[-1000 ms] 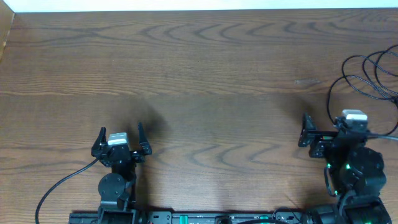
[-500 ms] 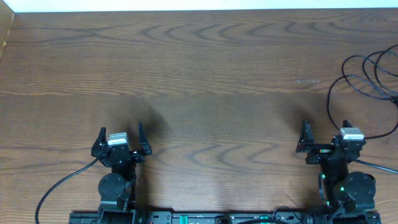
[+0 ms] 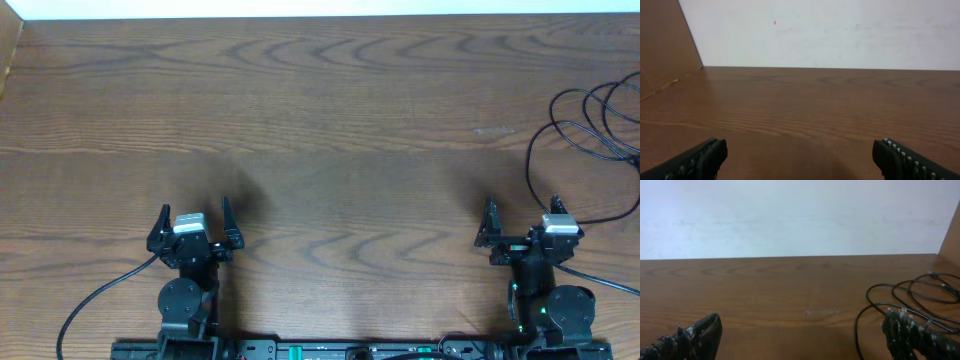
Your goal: Untangle cables
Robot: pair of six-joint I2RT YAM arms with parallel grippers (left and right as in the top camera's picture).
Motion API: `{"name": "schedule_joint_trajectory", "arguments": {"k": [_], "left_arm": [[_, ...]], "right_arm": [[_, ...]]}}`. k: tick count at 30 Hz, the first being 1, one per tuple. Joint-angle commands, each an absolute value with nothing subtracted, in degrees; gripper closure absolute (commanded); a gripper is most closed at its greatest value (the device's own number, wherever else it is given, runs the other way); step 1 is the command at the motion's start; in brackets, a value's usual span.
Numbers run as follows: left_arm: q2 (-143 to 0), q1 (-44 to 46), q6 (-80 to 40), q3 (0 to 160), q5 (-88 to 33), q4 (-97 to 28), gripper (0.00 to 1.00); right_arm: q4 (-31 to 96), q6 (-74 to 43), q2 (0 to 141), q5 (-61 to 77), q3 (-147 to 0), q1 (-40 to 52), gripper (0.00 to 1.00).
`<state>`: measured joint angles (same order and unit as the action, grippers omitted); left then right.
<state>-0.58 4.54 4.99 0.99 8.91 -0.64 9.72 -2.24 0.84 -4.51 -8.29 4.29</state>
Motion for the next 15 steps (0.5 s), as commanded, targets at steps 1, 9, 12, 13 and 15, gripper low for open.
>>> {"name": "schedule_joint_trajectory", "arguments": {"k": [1,9,12,13,15], "left_arm": [[-0.2,4.2,6.0,0.2,9.6,-3.4,0.02],[-0.2,4.2,6.0,0.2,9.6,-3.4,0.02],[-0.2,4.2,6.0,0.2,9.6,-3.4,0.02],[-0.2,4.2,6.0,0.2,9.6,-3.4,0.02],[-0.2,4.2,6.0,0.2,9.6,-3.4,0.02]], "right_arm": [[9.5,-1.1,0.3,-4.6,-7.7,4.1,0.01],[6.6,-1.1,0.3,-4.1,-4.5,4.1,0.01],[6.2,-1.2,0.3,-3.7,-2.8,4.1,0.01],[6.1,-1.2,0.3,-3.7,-2.5,4.1,0.01],[6.2,-1.2,0.3,-3.7,-1.8,4.1,0.01]]}}
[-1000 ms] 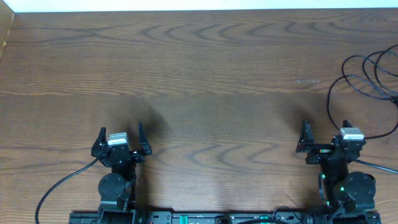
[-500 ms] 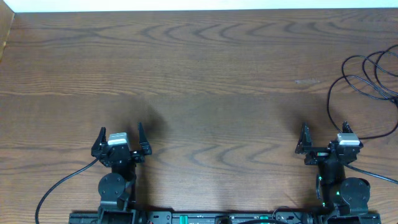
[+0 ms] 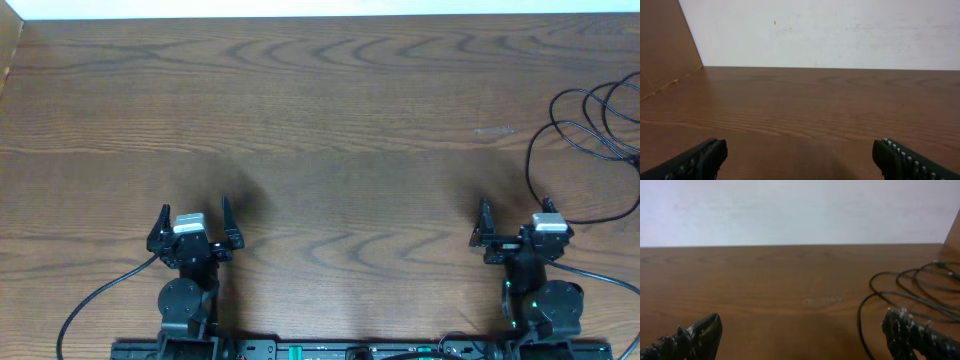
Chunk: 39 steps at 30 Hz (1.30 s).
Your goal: Untangle cables
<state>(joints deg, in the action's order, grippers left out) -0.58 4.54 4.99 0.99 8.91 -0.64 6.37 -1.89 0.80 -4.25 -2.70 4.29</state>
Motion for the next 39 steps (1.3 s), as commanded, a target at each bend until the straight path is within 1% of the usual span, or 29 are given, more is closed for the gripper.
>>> {"name": "schedule_joint_trajectory", "arguments": {"k": [1,6,13,39], "left_arm": [[-0.2,4.2,6.0,0.2,9.6,-3.4,0.02],[-0.2,4.2,6.0,0.2,9.6,-3.4,0.02],[-0.2,4.2,6.0,0.2,9.6,-3.4,0.02],[-0.2,4.2,6.0,0.2,9.6,-3.4,0.02]], "right_arm": [[6.1,-1.2,0.3,-3.7,-1.5,4.1,0.01],[5.2,-1.1,0.3,-3.7,-0.9,4.1,0.01],[5.3,2.9,0.3,-3.5,-0.9,4.1,0.01],[5.3,2.2,0.3,-3.2,-0.9,4.1,0.01]]}}
